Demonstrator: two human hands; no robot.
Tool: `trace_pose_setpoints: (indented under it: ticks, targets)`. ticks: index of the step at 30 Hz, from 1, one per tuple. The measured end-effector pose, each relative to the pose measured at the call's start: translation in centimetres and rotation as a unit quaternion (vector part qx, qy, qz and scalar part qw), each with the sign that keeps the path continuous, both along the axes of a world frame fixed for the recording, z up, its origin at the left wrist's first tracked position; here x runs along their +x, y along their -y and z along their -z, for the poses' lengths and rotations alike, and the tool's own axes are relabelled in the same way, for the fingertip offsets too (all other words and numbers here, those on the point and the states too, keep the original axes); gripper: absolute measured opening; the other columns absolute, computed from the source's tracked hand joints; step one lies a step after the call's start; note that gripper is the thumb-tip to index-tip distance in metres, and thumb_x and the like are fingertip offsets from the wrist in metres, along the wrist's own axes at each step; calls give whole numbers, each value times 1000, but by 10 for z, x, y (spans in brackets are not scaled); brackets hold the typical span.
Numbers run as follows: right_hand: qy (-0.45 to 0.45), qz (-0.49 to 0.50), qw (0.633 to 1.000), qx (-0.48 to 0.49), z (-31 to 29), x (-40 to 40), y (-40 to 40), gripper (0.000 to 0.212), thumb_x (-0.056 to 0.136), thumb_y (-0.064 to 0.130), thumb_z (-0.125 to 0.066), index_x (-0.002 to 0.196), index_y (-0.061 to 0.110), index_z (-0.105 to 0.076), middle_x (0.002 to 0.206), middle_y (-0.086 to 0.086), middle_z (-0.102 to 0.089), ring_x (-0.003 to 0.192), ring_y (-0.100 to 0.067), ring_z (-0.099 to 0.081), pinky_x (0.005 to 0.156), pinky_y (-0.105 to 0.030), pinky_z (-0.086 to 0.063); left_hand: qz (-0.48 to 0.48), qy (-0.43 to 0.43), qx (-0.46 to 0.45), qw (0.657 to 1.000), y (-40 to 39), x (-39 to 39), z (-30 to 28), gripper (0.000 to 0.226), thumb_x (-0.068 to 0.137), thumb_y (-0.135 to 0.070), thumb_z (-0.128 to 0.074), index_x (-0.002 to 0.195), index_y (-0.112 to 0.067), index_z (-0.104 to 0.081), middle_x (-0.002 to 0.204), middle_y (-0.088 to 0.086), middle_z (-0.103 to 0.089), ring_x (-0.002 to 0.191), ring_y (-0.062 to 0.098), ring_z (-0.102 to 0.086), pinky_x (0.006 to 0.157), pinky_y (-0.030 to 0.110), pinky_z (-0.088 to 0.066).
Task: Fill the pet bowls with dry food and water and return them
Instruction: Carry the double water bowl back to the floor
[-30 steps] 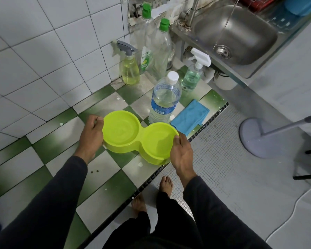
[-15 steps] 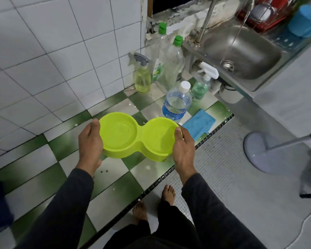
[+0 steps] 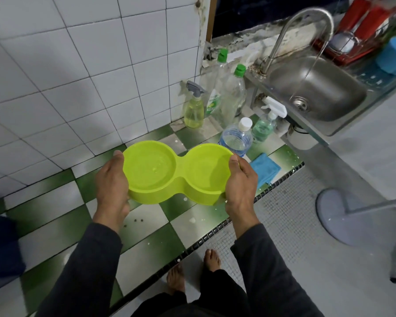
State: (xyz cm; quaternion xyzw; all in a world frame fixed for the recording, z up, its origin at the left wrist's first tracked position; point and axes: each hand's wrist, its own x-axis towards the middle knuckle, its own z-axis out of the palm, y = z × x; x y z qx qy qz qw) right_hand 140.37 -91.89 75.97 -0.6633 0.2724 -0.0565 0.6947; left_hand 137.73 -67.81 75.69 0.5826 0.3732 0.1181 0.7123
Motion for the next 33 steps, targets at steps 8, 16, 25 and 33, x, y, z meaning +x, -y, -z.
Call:
trace_pose_setpoints:
  ticks: [8, 16, 25, 33]
  targets:
    - [32, -54, 998, -14, -25, 16, -6, 19, 100, 35, -59, 109, 34, -75, 115, 18, -70, 114, -11, -63, 105, -46, -50, -83, 6, 3, 997, 0, -10, -20, 28, 95, -57, -61, 92, -31, -71, 102, -10, -71, 98, 18, -67, 77, 35, -52]
    - [59, -165, 984, -14, -59, 44, -18, 17, 101, 29, -57, 101, 34, -73, 111, 15, -71, 111, -15, -64, 102, -39, -50, -195, 59, -11, 979, 5, -33, -52, 25, 96, -48, -67, 88, -24, -69, 103, -1, -64, 109, 31, -60, 89, 48, -51]
    - [93, -274, 957, -16, -106, 53, -46, 20, 97, 33, -61, 83, 39, -73, 110, 15, -72, 110, -16, -65, 105, -47, -49, -279, 62, 33, 958, -1, -73, -95, 28, 96, -57, -62, 98, -30, -67, 114, 1, -66, 109, 29, -61, 82, 46, -54]
    - [103, -368, 924, 8, -151, 33, -95, 30, 94, 35, -63, 69, 49, -73, 94, 27, -68, 101, -12, -63, 100, -46, -51, -377, 95, 52, 920, -17, -128, -137, 31, 96, -48, -65, 85, -19, -65, 100, 4, -64, 96, 27, -60, 82, 49, -50]
